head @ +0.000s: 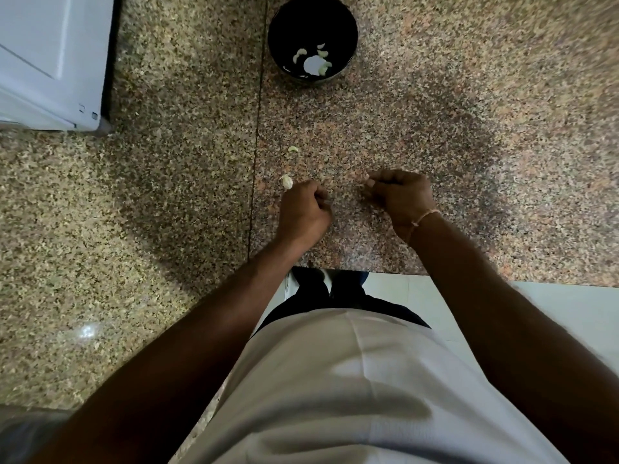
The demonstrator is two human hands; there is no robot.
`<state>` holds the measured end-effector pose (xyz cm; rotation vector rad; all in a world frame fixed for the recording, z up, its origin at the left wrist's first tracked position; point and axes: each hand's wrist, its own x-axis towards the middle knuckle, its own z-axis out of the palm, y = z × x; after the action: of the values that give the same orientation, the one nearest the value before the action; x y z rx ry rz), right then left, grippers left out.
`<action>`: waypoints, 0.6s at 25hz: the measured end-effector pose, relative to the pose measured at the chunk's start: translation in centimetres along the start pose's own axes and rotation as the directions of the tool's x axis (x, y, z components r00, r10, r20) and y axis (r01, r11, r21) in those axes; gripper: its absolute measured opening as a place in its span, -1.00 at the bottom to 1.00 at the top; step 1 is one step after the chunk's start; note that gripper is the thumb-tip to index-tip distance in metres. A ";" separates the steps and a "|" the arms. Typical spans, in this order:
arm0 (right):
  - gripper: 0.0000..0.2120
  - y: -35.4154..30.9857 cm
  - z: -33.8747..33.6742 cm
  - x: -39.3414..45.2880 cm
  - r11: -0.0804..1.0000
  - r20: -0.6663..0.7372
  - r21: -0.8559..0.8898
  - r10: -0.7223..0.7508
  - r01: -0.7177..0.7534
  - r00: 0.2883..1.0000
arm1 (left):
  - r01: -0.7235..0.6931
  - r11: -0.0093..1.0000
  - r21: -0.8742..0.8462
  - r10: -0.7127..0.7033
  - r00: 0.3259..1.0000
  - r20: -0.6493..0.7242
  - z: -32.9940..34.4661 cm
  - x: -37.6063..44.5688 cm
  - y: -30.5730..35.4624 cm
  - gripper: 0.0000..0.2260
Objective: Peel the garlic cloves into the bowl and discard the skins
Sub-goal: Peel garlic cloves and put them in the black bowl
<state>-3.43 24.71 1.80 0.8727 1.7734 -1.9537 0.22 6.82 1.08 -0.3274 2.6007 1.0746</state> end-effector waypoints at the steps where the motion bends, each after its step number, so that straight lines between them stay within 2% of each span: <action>1: -0.84 -0.1 -0.2 -0.2 0.995 0.018 0.087 0.041 -0.042 0.999 | -0.015 1.000 0.014 0.015 1.000 0.002 0.3 0.1 0.5 -0.86; 9: -0.80 -0.3 -1.7 -0.7 0.900 0.087 0.409 0.129 -0.153 0.988 | -0.138 0.980 0.143 0.138 0.990 0.009 2.3 1.6 2.9 -0.77; 12: -0.77 -0.5 -2.2 -0.7 0.876 0.082 0.454 0.137 -0.159 0.987 | -0.151 0.976 0.155 0.156 0.988 -0.019 2.5 2.1 3.3 -0.84; 15: -0.82 -0.5 -2.6 -0.8 0.882 0.083 0.445 0.132 -0.155 0.988 | -0.150 0.969 0.194 0.160 0.986 -0.035 3.0 2.5 3.8 -0.94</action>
<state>-2.65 27.20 2.59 1.0525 1.1968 -2.3016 -2.74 11.37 0.64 -0.1088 2.7862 0.8637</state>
